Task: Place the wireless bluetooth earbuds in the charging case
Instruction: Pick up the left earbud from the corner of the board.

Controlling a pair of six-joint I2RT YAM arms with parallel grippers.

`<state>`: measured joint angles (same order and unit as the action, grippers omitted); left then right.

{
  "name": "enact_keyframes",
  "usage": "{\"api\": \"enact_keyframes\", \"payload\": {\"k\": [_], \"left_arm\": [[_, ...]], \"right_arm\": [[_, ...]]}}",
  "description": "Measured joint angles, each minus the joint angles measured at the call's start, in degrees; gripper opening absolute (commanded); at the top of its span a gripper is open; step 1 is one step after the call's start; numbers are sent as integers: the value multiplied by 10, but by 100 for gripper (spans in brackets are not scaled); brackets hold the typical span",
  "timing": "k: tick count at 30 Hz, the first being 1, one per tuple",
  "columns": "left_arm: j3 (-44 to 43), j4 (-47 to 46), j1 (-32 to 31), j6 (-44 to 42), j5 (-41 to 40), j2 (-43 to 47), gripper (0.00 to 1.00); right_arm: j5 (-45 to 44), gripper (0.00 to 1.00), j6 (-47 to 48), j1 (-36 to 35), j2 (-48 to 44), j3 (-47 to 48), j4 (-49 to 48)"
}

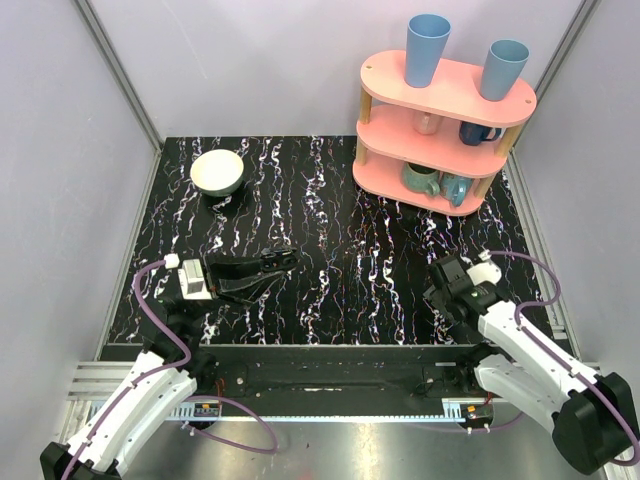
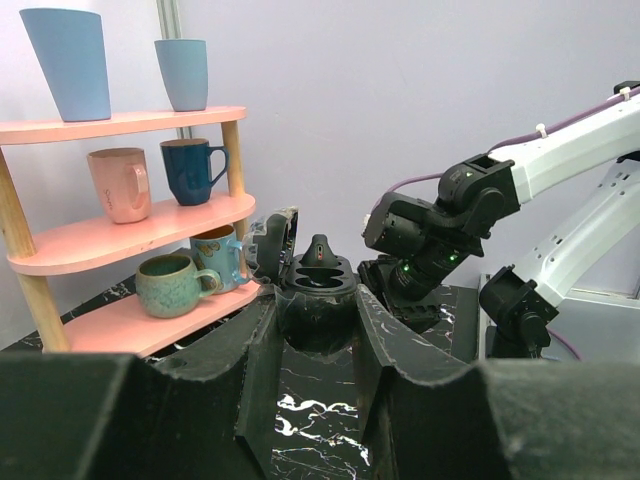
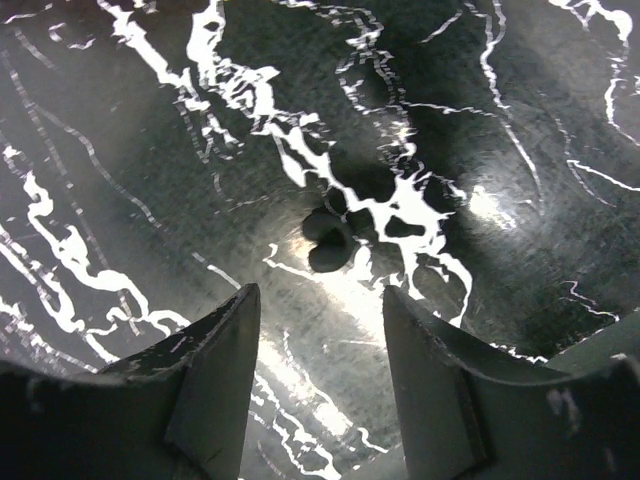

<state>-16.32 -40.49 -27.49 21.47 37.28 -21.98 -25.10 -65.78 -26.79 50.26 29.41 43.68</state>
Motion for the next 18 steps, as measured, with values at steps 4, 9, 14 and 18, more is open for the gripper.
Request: {"api": "enact_keyframes", "payload": {"k": [4, 9, 14, 18], "left_arm": [[0, 0, 0, 0, 0, 0, 0], [0, 0, 0, 0, 0, 0, 0], [0, 0, 0, 0, 0, 0, 0], [0, 0, 0, 0, 0, -2, 0]], "right_arm": [[-26, 55, -22, 0, -3, -24, -7], [-42, 44, -32, 2, 2, -26, -23], [-43, 42, -36, 15, 5, -31, -41], [-43, 42, -39, 23, 2, -42, -54]]}}
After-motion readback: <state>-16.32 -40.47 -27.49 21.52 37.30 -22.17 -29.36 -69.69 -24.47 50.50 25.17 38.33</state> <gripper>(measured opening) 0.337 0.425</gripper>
